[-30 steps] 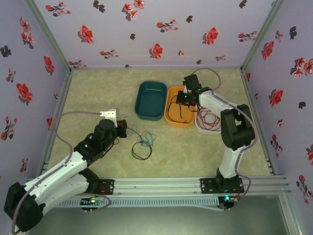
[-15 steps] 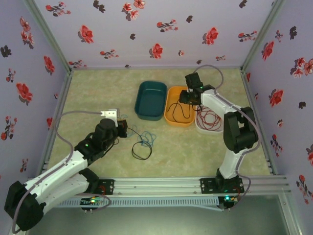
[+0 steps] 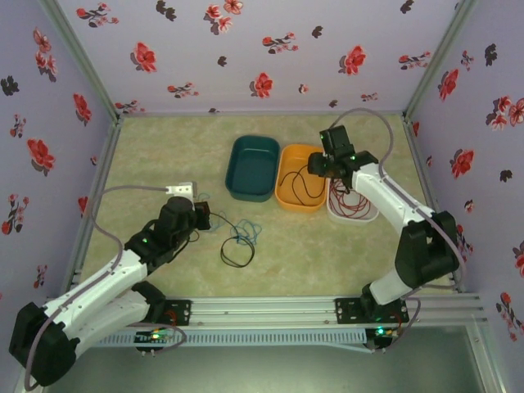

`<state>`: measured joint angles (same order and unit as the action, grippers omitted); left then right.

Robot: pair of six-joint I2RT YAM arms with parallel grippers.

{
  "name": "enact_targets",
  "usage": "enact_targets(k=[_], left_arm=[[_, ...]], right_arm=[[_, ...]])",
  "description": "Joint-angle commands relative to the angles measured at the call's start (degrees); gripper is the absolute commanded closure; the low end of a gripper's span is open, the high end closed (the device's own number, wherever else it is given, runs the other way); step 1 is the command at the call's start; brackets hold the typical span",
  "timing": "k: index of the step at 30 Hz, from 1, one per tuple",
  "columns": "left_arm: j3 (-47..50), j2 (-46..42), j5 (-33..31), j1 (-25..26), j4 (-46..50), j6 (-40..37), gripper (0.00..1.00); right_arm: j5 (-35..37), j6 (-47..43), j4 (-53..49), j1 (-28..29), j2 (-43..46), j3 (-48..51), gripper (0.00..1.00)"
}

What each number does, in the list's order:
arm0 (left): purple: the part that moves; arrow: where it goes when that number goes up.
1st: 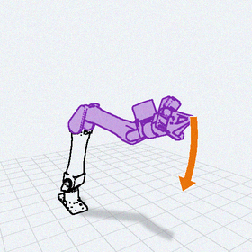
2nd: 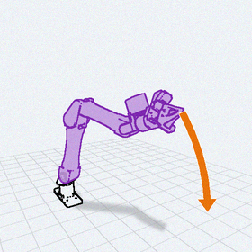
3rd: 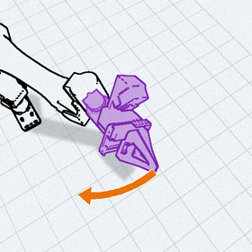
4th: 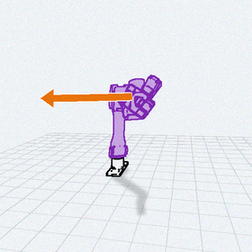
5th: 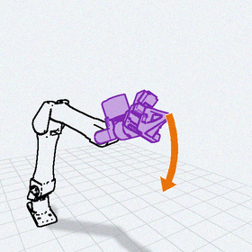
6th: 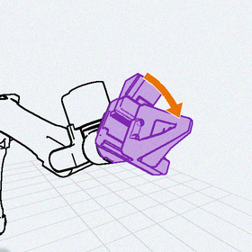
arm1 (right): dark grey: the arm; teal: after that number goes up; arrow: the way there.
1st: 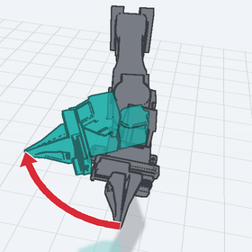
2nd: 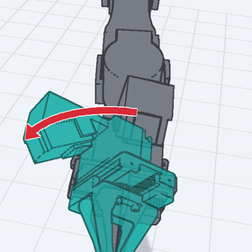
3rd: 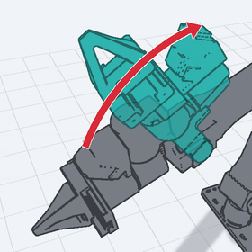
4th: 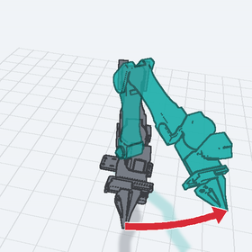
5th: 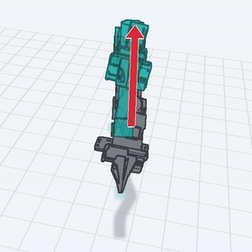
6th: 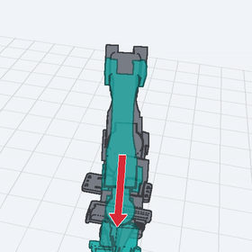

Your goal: Untangle the cables

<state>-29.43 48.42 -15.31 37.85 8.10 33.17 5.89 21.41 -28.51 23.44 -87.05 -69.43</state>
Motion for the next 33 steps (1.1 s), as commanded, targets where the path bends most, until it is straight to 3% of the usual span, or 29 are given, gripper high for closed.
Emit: enact_targets(k=[1, 10, 17, 22, 33], left_arm=[[-1.8, -1.4, 0.1, -1.9, 4.9, 1.5, 1.0], [-0.1, -2.5, 1.9, -8.7, 7.2, 3.6, 1.0], [1.7, -1.6, 7.1, -11.8, 2.6, 6.8, 1.0], [2.7, -1.7, 9.4, -12.4, 3.3, 8.5, 1.0], [6.6, -7.1, 14.7, -13.0, 6.8, 12.0, 1.0]], right_arm=[[-0.7, 0.1, 0.2, 4.8, 3.8, 1.9, 0.5], [3.7, 5.1, -0.5, 24.8, 4.0, 4.2, 0.57], [7.9, 6.1, -3.8, 38.9, -4.5, 0.6, 0.58], [8.0, 3.2, -5.6, 41.3, -12.0, -4.8, 0.59], [9.0, -8.6, -3.1, 40.7, -27.9, -18.5, 0.62]])
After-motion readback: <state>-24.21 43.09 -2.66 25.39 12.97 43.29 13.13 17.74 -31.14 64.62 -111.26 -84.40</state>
